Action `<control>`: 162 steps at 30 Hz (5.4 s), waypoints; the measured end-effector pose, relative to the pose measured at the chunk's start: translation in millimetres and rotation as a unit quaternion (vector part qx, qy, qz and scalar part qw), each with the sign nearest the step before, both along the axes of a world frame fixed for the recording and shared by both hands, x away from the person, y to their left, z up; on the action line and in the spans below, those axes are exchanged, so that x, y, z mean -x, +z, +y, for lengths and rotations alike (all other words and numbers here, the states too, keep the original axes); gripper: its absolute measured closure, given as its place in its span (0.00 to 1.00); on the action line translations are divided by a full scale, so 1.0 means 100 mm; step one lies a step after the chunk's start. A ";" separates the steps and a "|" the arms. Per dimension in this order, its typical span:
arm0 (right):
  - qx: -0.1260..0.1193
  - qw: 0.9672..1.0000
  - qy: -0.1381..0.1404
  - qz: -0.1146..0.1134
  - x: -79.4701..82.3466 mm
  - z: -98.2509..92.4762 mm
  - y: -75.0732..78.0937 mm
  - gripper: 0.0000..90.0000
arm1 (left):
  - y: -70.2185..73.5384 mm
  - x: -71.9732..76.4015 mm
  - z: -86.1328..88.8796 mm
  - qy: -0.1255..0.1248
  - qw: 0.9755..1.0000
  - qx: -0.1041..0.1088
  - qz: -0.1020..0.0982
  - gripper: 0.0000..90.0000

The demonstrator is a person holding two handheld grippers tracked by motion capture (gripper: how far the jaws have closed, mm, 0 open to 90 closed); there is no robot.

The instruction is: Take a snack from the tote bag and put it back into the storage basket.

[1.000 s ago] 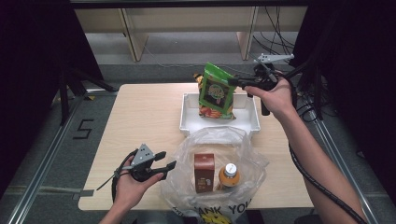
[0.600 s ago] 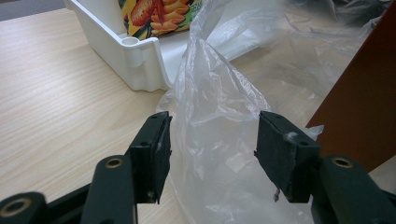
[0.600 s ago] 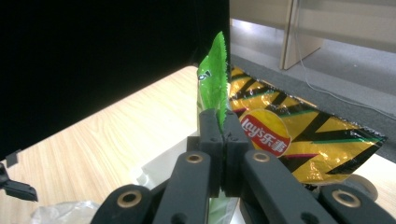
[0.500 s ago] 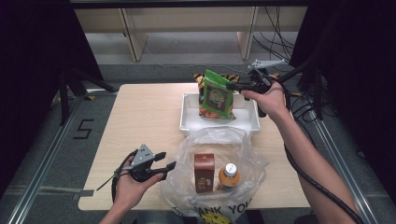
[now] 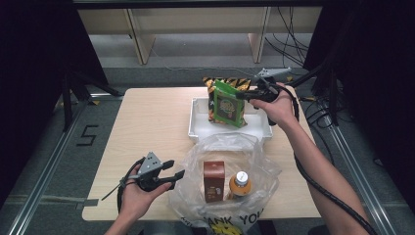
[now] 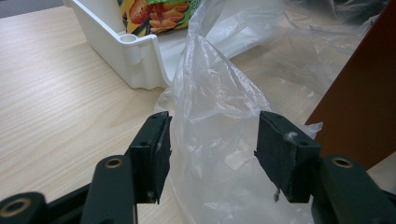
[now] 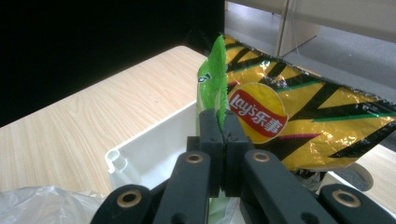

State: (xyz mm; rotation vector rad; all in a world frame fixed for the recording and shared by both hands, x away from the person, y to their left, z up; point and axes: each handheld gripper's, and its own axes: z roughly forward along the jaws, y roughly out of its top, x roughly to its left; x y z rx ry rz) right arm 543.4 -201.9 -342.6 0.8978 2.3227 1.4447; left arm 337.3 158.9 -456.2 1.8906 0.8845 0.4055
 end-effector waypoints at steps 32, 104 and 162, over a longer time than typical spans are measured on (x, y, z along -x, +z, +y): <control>0.057 0.998 0.008 0.019 -0.13 0.09 -0.33 0.99 | -0.03 0.01 -0.01 -0.004 1.000 -0.004 0.004 0.49; 0.067 0.992 -0.089 0.062 0.23 -0.05 -0.42 0.70 | 0.01 0.04 0.03 0.002 1.000 0.002 -0.001 0.48; 0.040 0.998 0.030 0.028 1.51 -0.07 -0.20 0.59 | 0.03 0.16 0.03 0.008 1.000 0.014 -0.003 0.47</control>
